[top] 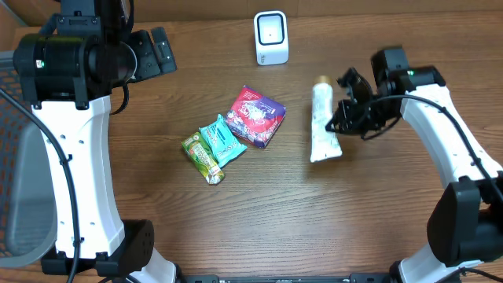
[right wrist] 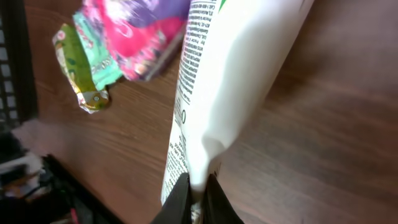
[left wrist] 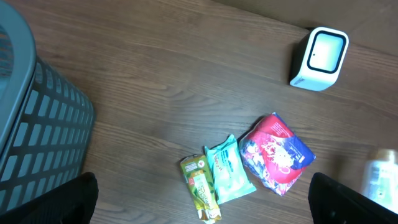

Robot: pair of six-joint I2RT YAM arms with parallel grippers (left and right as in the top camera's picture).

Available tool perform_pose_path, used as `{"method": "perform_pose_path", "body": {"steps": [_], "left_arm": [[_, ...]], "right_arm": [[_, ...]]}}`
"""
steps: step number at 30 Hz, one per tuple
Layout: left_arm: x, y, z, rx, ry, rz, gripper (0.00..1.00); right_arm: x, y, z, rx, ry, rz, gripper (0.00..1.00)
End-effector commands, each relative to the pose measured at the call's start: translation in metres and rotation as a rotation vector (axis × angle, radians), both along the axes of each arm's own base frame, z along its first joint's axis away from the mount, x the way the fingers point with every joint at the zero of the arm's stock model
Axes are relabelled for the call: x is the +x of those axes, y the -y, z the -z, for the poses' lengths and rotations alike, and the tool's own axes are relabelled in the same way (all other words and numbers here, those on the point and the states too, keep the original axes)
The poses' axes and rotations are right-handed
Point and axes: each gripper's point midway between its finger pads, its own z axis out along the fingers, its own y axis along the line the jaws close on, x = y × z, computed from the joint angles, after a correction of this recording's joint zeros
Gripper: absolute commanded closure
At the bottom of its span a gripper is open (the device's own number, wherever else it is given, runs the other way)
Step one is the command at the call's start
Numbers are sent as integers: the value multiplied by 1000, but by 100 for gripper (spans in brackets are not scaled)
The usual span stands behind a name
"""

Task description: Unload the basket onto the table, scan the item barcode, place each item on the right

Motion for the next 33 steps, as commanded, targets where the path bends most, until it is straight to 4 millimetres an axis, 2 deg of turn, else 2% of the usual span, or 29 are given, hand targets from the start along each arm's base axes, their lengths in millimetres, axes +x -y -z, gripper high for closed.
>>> {"method": "perform_pose_path", "body": {"steps": [1, 3, 5, 10, 13, 24, 28, 33], "left_arm": [[0, 1, 0, -11, 1, -6, 0], [0, 1, 0, -11, 1, -6, 0], [0, 1, 0, -11, 1, -6, 0], [0, 1, 0, -11, 1, -6, 0], [0, 1, 0, -11, 1, -6, 0], [0, 1, 0, -11, 1, -6, 1], [0, 1, 0, -11, 1, -6, 0], [0, 1, 0, -11, 1, -6, 0]], "right_arm": [[8, -13, -34, -14, 143, -76, 96], [4, -19, -31, -15, 131, -95, 96], [-3, -25, -14, -40, 99, -124, 96], [-15, -21, 35, -141, 33, -148, 96], [-17, -20, 51, -145, 31, -147, 96], [-24, -15, 83, -155, 37, -143, 96], [-30, -14, 90, -156, 21, -144, 82], [-31, -14, 95, -156, 16, -136, 74]]}}
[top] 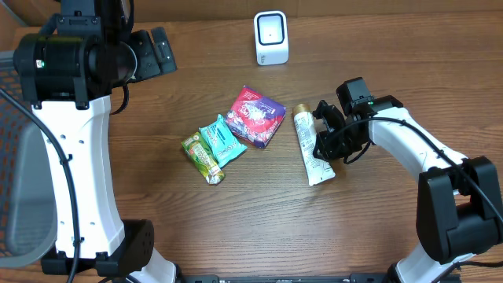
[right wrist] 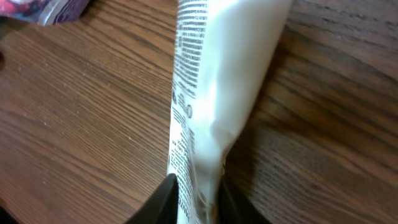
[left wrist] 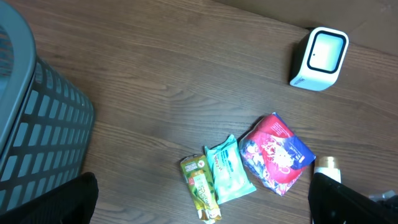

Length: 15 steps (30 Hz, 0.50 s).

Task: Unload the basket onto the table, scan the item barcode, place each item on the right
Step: 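Grasp the white tube again with the right gripper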

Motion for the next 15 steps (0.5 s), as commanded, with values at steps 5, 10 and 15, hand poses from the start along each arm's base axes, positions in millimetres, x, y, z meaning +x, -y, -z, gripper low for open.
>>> {"method": "perform_pose_path", "body": {"steps": [5, 10, 15], "left_arm": [[0, 1, 0, -11, 1, -6, 0], [0, 1, 0, -11, 1, -6, 0], [0, 1, 0, -11, 1, -6, 1]], "right_arm": [[0, -2, 6, 23, 9, 37, 67], [-4, -13, 10, 103, 3, 42, 66], [-6, -15, 27, 119, -14, 82, 65]]}}
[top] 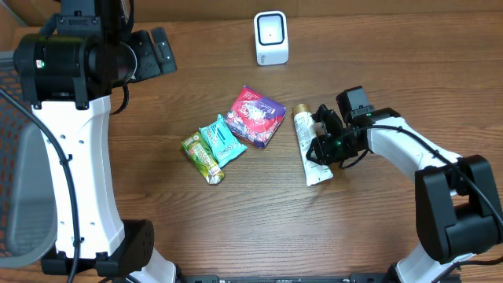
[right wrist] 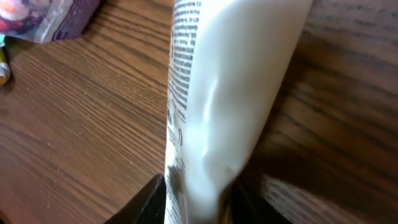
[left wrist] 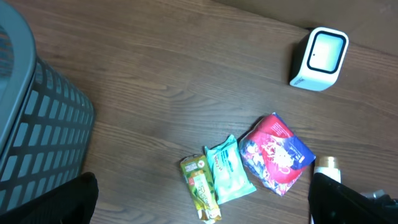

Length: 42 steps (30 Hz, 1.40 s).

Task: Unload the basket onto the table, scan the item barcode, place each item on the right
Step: 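Grasp the white tube again with the right gripper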

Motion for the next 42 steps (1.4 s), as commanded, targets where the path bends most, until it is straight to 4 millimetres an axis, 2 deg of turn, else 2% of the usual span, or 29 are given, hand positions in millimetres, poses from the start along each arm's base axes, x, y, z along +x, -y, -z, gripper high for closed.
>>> {"method": "perform_pose_path", "body": {"steps": [1, 6, 16, 24, 34, 42], "left_arm": [[0, 1, 0, -11, 1, -6, 0], [0, 1, 0, -11, 1, -6, 1], [0, 1, 0, -11, 1, -6, 0], [0, 1, 0, -11, 1, -6, 1], [0, 1, 0, -11, 1, -6, 0], [0, 1, 0, -11, 1, -6, 0]], "right_arm": [[-8, -3, 9, 31, -48, 26, 65], [-4, -5, 12, 40, -45, 32, 67], [-2, -6, 12, 46, -61, 80, 96], [-4, -8, 9, 70, -88, 94, 96], [1, -15, -15, 118, -122, 86, 96], [10, -18, -44, 120, -112, 79, 96]]}}
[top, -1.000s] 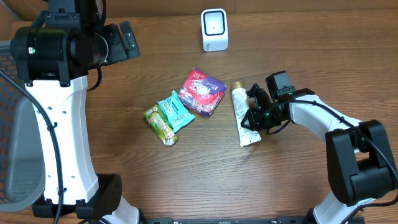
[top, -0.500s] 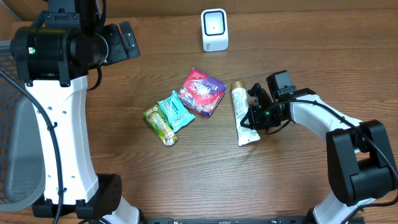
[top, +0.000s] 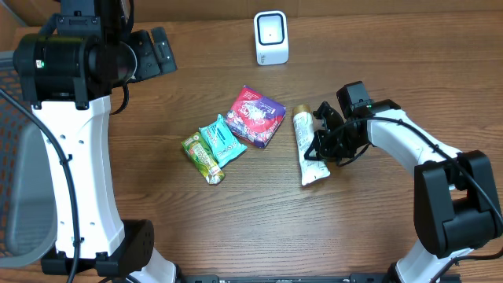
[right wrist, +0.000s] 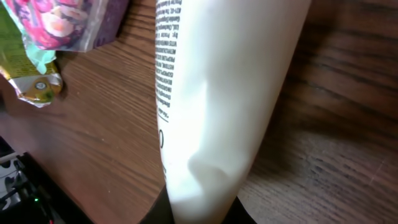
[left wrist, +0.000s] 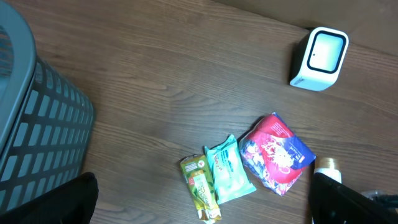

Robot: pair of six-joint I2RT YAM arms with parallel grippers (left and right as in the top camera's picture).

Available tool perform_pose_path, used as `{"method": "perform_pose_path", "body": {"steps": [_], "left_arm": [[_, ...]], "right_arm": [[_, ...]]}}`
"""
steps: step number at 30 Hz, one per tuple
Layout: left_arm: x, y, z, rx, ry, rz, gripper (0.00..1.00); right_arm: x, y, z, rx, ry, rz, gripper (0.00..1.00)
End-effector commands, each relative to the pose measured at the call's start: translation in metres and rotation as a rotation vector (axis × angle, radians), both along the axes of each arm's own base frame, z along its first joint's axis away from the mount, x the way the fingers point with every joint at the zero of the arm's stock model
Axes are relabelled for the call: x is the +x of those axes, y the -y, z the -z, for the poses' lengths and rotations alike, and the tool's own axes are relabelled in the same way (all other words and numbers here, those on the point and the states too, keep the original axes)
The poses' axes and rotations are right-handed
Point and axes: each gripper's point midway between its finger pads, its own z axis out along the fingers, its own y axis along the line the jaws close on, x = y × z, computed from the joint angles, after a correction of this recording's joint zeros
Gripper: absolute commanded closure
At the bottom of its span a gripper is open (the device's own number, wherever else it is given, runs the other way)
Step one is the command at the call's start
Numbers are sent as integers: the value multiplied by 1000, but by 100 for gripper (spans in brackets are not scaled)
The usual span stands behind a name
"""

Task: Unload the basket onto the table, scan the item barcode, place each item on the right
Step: 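Grasp the white tube again with the right gripper, then lift the tube and hold it up to the white scanner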

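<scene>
A white tube (top: 306, 146) with a gold cap lies low over the table, just right of the purple snack pack; whether it touches the wood does not show. My right gripper (top: 324, 146) is shut on the tube's lower half. In the right wrist view the tube (right wrist: 217, 93) fills the middle, printed text along its left side, and the dark fingers (right wrist: 163, 210) pinch it at the bottom edge. The white scanner (top: 271, 37) stands at the back, its window facing the front. My left gripper (top: 159, 49) hangs high at the back left, its fingers (left wrist: 68, 202) wide apart and holding nothing.
Left of the tube lie a purple-pink snack pack (top: 256, 116), a teal pack (top: 222, 140) and a green pack (top: 203, 158), touching each other. A grey slatted basket (left wrist: 37, 124) stands off the table's left side.
My right gripper still holds the tube. The tube's crimped end has swung slightly left, and the right wrist view now takes in the snack packs. The left arm has not moved.
The tube was first held by my right gripper further right, below and right of the scanner. Then it lay close beside the purple pack, cap toward the back, and stayed there. Now its tail is turned slightly left, grip unchanged.
</scene>
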Motion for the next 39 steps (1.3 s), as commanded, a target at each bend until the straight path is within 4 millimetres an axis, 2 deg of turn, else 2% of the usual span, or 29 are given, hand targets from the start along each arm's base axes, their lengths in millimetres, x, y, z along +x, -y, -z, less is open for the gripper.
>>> {"method": "perform_pose_path", "body": {"steps": [1, 5, 16, 23, 25, 28, 30, 32, 39], "left_arm": [[0, 1, 0, -11, 1, -6, 0], [0, 1, 0, -11, 1, -6, 1], [0, 1, 0, -11, 1, -6, 0], [0, 1, 0, -11, 1, -6, 0], [0, 1, 0, -11, 1, -6, 1], [0, 1, 0, -11, 1, -6, 0], [0, 1, 0, -11, 1, -6, 1], [0, 1, 0, -11, 1, -6, 1], [0, 1, 0, -11, 1, -6, 0]], "right_arm": [[17, -6, -27, 31, 63, -5, 96], [22, 1, -45, -19, 89, 2, 96], [60, 18, -133, -241, 348, 25, 96], [94, 17, -220, -340, 609, 78, 96], [113, 21, -251, -393, 735, 140, 96], [132, 23, -278, -465, 884, 180, 97], [143, 19, -286, -497, 950, 185, 97], [156, 15, -285, -547, 999, 184, 97], [210, 6, -251, -835, 1111, 184, 96]]}}
